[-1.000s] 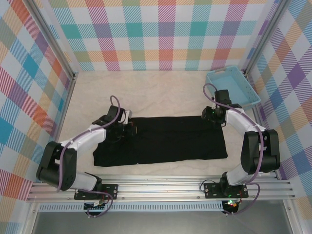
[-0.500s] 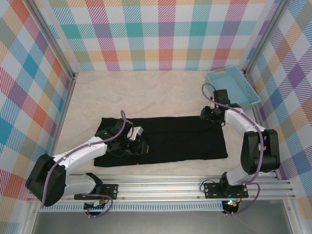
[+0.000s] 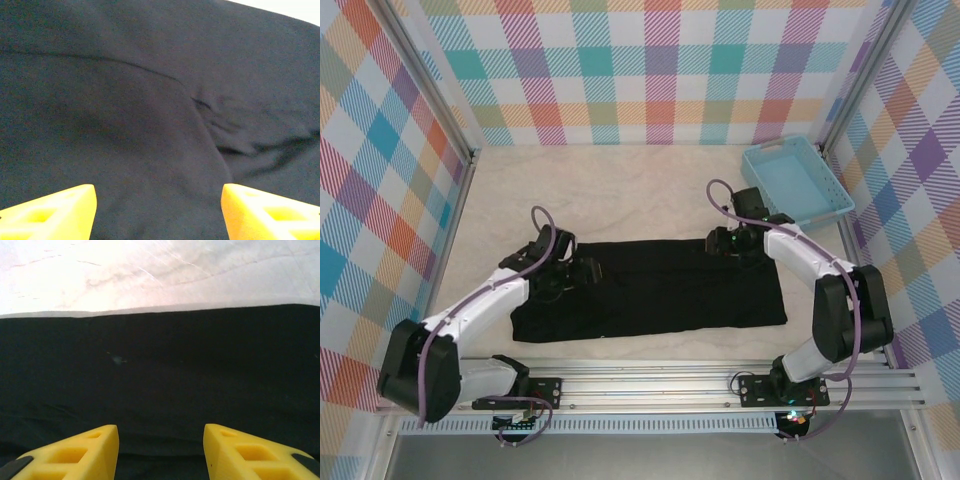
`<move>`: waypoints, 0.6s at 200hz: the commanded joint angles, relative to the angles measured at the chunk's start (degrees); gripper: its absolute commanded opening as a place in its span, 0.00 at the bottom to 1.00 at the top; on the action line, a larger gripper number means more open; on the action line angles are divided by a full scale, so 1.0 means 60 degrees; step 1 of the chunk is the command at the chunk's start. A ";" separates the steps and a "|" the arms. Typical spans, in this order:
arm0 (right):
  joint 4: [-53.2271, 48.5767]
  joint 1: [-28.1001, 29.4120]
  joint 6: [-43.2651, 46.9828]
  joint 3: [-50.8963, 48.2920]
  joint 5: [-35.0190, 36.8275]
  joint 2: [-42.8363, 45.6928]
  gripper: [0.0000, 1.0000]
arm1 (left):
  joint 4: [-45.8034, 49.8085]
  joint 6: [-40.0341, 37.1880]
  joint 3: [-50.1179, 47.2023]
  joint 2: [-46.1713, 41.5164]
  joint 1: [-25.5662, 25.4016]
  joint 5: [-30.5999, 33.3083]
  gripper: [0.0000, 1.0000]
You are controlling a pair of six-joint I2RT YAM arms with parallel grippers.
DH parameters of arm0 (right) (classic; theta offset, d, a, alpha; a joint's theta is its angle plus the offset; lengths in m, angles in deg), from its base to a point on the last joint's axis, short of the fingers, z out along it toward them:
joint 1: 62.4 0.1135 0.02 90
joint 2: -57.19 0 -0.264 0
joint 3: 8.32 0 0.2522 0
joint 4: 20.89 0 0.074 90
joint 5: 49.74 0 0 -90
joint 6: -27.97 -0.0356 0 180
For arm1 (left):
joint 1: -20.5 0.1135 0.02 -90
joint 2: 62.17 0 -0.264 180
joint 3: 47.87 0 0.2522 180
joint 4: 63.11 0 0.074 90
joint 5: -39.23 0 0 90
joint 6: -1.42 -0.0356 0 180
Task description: Fold the inside-out t-shirt
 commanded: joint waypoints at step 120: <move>-0.1603 -0.1485 0.0299 0.2668 0.3645 -0.3577 0.51 | -0.2466 0.0457 -0.1548 0.1720 0.1868 0.0476 0.68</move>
